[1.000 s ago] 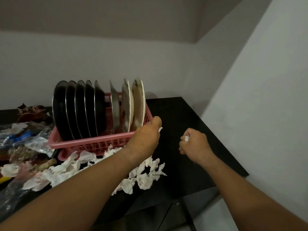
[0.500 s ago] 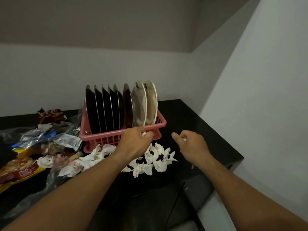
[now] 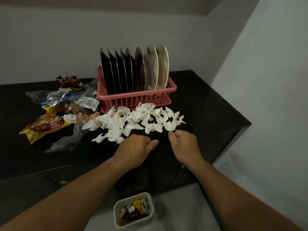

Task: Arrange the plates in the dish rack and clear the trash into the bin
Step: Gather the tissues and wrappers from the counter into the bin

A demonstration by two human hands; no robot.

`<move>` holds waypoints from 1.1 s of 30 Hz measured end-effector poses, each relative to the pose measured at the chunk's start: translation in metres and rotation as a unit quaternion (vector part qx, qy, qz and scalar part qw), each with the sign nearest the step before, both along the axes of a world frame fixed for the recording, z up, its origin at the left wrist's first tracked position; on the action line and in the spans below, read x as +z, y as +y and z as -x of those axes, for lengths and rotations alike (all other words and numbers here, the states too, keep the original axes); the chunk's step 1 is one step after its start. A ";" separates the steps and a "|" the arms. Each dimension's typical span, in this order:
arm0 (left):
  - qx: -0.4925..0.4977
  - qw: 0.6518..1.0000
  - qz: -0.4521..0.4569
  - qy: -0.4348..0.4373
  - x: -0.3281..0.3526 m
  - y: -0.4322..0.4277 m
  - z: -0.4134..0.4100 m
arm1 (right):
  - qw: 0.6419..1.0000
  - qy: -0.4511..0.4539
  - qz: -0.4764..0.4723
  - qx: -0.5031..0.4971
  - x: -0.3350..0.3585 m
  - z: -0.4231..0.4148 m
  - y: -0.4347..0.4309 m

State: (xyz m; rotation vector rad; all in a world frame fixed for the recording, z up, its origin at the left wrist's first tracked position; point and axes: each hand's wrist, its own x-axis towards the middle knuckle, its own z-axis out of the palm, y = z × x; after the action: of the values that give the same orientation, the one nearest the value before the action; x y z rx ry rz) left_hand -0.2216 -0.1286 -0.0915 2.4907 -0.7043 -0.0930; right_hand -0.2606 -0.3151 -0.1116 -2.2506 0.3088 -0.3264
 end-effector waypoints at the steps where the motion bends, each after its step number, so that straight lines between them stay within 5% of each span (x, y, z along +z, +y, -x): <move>1: 0.000 1.000 -0.018 0.001 -0.008 0.005 0.004 | 1.000 0.012 -0.013 0.003 -0.007 0.005 0.006; 12: -0.017 0.978 -0.110 0.179 -0.178 0.062 0.020 | 0.982 0.115 -0.151 -0.011 -0.155 0.060 0.047; 27: 0.065 0.970 -0.177 0.152 -0.541 0.149 0.016 | 0.955 0.163 -0.226 -0.101 -0.589 -0.003 0.165; 30: 0.070 0.974 -0.159 0.144 -0.591 0.145 0.009 | 0.966 0.231 -0.109 0.032 -0.649 0.002 0.173; 33: 0.067 0.975 -0.160 0.139 -0.621 0.135 0.001 | 0.911 0.367 0.071 0.176 -0.670 -0.001 0.162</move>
State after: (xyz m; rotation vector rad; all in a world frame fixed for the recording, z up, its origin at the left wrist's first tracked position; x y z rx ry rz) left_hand -0.2227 0.0063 -0.7123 2.7451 -0.4281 -0.5331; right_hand -0.2596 -0.1527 -0.7812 -2.4357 0.2564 0.7308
